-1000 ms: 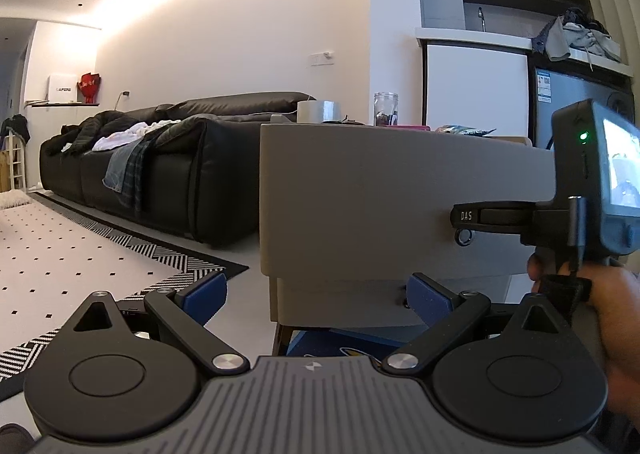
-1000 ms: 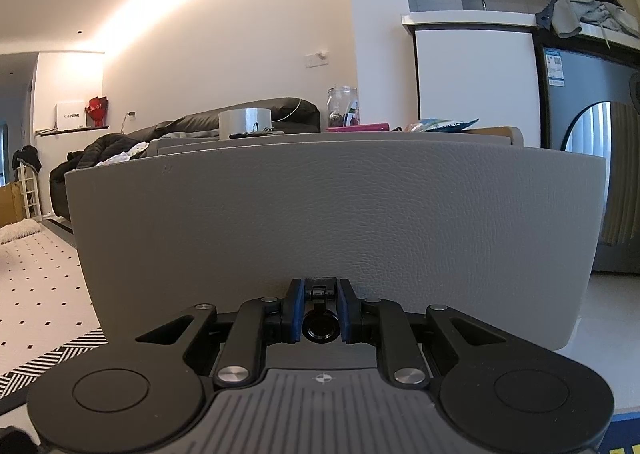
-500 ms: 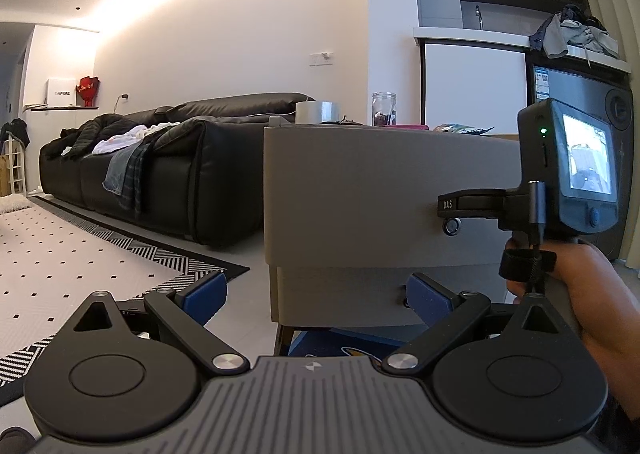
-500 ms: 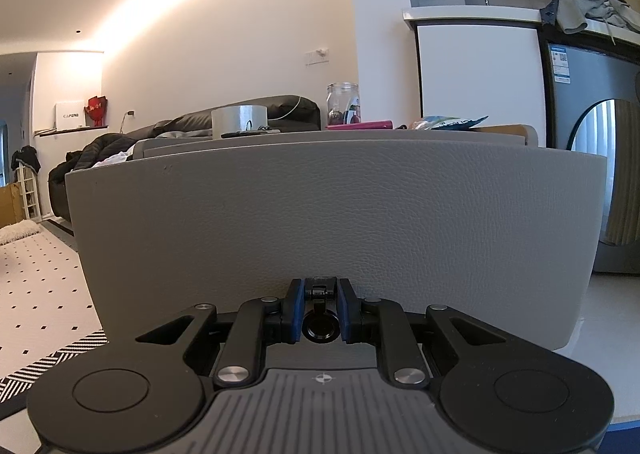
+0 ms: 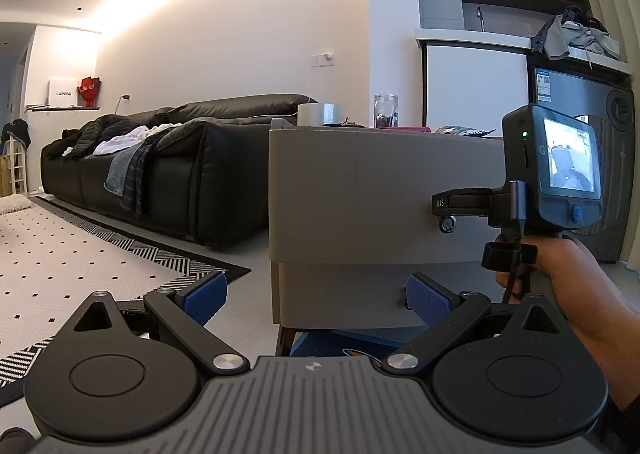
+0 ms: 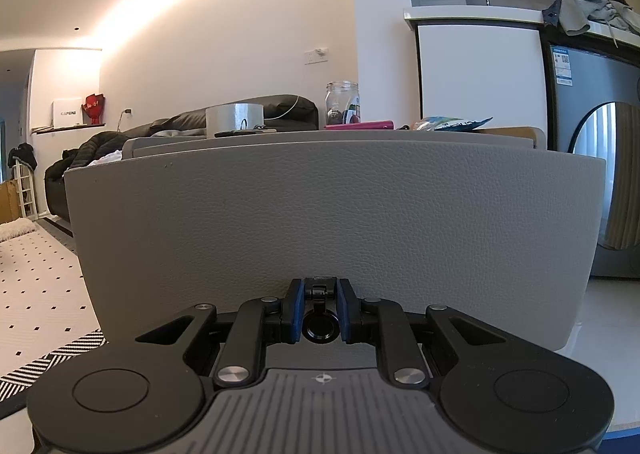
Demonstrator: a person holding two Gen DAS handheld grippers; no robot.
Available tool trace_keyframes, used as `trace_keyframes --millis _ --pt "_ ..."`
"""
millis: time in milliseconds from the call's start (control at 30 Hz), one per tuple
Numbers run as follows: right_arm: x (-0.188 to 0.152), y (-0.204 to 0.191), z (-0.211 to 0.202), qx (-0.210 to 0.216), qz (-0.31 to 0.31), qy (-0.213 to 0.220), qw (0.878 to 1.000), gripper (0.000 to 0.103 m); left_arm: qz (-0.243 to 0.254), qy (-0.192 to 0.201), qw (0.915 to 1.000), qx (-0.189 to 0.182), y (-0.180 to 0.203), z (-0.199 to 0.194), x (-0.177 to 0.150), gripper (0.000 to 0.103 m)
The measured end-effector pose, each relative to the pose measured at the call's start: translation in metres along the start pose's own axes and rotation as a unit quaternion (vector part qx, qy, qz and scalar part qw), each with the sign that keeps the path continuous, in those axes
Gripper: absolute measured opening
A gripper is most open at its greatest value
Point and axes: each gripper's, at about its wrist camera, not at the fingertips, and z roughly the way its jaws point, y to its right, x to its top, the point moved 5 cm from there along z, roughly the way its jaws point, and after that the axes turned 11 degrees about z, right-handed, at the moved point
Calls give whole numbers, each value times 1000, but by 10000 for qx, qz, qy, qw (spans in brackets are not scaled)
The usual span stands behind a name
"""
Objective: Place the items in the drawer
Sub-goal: 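Hold the right gripper closed on the black knob against the shut drawer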
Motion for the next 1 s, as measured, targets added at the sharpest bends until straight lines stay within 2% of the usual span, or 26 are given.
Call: trace_keyframes --millis 1000 --pt "6 -1 35 -124 -158 83 9998 18 0 6 10000 -22 4 -5 5 99"
